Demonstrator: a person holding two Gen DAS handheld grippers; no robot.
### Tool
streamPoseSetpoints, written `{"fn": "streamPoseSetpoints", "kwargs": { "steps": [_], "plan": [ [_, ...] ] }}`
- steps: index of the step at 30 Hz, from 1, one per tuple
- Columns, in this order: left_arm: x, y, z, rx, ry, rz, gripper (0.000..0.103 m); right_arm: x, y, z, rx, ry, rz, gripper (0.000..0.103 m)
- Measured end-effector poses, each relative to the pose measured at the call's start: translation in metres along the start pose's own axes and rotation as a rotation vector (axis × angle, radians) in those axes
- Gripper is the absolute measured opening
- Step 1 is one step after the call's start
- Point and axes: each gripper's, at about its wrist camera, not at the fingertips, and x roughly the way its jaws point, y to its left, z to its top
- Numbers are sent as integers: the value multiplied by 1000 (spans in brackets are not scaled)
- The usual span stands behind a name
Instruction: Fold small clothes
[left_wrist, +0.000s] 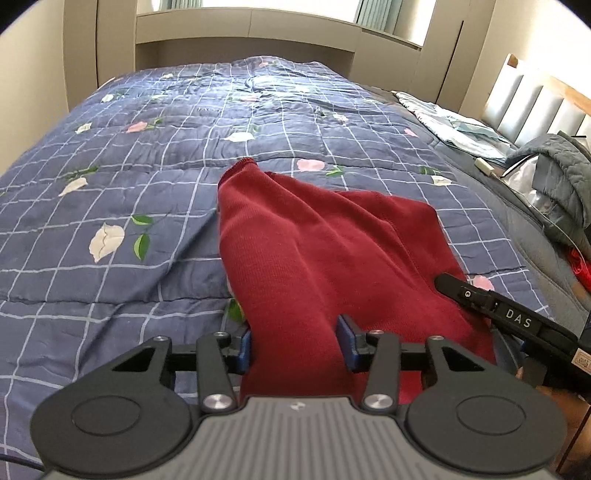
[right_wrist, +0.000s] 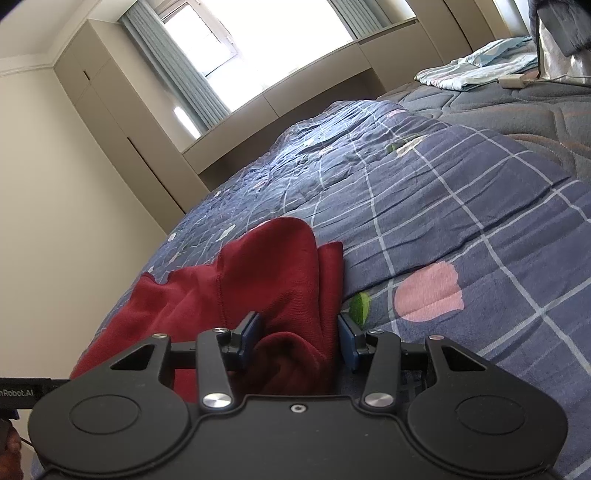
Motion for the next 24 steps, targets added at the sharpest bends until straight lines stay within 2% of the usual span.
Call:
{"fn": "streamPoseSetpoints", "kwargs": {
  "steps": [3, 5, 10, 17, 24],
  "plan": [
    [-2, -1, 0, 22, -8, 1, 44, 1, 3, -1, -18, -1, -5, 41],
    [-5, -3, 1, 35, -20, 1, 39, -1, 6, -1, -14, -7, 8, 32],
    [-13, -1, 4, 52, -48, -23, 33, -14, 7, 0, 87, -45, 24, 21],
    [-33, 5, 15, 111, -98, -41, 31, -26, 49, 11, 0, -102, 8, 19],
    [-60, 49, 27, 115, -168, 15, 31, -6, 105, 17, -41, -100, 70, 19]
  ]
}}
